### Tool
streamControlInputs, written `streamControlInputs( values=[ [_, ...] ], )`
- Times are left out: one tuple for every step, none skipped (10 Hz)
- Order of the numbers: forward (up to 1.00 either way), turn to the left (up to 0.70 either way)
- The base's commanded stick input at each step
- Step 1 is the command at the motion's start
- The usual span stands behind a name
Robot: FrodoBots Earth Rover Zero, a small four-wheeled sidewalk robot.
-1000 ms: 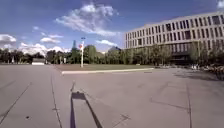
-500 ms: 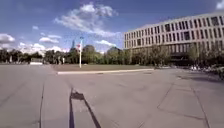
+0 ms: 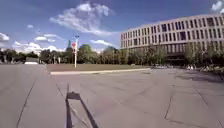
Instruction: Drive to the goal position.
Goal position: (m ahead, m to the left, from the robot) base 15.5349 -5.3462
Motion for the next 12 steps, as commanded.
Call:
streamControlInputs(
  values=[
    [0.7, -0.14],
    [0.7, -0.14],
    [0.7, -0.14],
    [0.7, -0.14],
    [0.7, -0.14],
    [0.7, -0.14],
    [0.7, -0.14],
    [0.7, -0.14],
    [0.7, -0.14],
    [0.7, -0.14],
    [0.7, -0.14],
    [0.7, -0.14]
  ],
)
